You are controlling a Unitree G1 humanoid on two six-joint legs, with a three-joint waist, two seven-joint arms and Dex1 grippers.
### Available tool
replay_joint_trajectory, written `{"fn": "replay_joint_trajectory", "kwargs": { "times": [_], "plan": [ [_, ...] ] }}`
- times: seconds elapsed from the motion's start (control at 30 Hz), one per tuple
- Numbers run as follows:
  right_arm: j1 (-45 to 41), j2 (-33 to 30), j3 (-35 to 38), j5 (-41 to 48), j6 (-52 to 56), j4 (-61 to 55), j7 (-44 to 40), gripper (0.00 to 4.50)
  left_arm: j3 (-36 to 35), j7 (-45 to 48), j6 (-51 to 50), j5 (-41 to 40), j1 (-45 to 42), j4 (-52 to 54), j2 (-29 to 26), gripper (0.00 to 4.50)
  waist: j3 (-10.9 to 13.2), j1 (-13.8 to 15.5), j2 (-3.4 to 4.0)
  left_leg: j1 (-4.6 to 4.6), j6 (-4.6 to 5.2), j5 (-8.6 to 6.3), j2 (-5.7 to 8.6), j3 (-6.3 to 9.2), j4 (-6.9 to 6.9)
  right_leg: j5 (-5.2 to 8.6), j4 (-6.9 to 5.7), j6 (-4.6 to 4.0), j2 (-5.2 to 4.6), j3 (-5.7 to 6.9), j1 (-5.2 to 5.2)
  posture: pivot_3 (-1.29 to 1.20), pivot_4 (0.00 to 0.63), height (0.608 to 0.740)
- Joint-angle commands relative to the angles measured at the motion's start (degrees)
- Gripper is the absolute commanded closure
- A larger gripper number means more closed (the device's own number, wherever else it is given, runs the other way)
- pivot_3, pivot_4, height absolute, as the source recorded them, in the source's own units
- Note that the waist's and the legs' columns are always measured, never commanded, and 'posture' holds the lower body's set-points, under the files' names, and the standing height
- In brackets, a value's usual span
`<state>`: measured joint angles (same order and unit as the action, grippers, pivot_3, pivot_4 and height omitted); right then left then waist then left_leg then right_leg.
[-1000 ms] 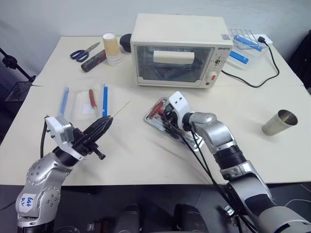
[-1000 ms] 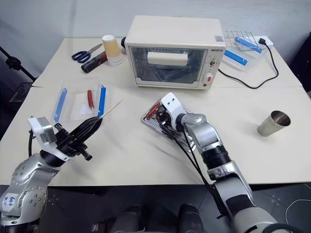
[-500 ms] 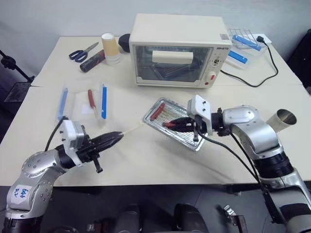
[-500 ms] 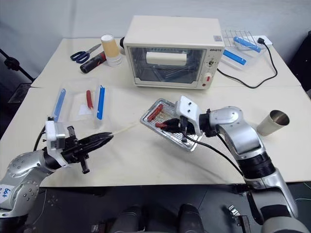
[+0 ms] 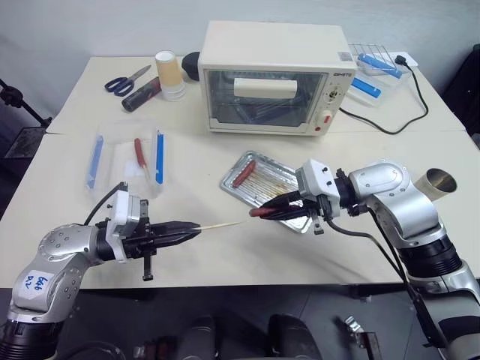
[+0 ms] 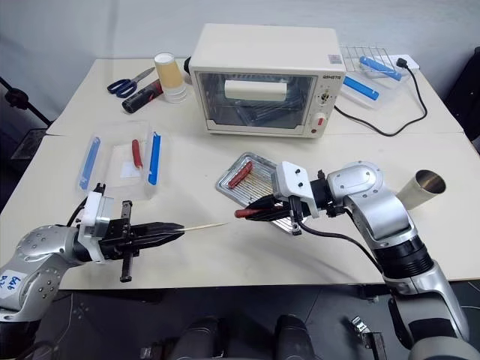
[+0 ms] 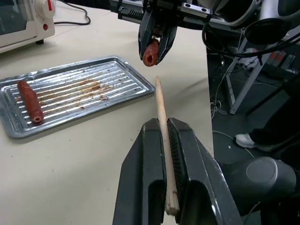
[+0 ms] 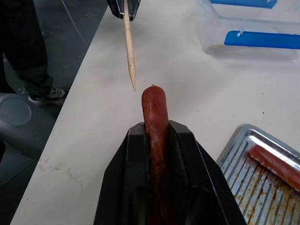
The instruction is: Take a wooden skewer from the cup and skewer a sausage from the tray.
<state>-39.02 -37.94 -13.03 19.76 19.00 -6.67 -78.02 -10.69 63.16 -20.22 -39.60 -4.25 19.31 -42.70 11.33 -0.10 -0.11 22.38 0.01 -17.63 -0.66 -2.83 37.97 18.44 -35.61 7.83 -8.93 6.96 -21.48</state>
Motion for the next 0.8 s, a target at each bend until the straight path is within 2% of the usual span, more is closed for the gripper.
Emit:
{"fn": "replay_joint_trajectory", "kwargs": {
  "times": [0.03, 0.8],
  "plan": [
    [0.5, -1.2, 1.1, 0.6, -1.2, -1.5, -1.1, 4.01, -0.8, -0.2, 0.0, -1.2, -0.5, 1.4, 0.5, 4.5, 0.0, 0.0, 0.0, 0.0, 0.0, 0.0, 0.0, 0.0, 0.0, 0.0, 0.0, 0.0, 0.0, 0.0, 0.0, 0.0, 0.15, 0.74],
    [0.5, 0.3, -0.7, 0.1, -1.0, -1.5, -0.5, 4.01, 1.8, -1.7, -1.1, -0.7, -1.9, 2.6, 3.3, 4.5, 0.0, 0.0, 0.0, 0.0, 0.0, 0.0, -0.01, 0.0, 0.06, -0.01, -0.02, -0.02, 0.02, -0.02, 0.01, 0.0, 0.15, 0.74]
  ]
}}
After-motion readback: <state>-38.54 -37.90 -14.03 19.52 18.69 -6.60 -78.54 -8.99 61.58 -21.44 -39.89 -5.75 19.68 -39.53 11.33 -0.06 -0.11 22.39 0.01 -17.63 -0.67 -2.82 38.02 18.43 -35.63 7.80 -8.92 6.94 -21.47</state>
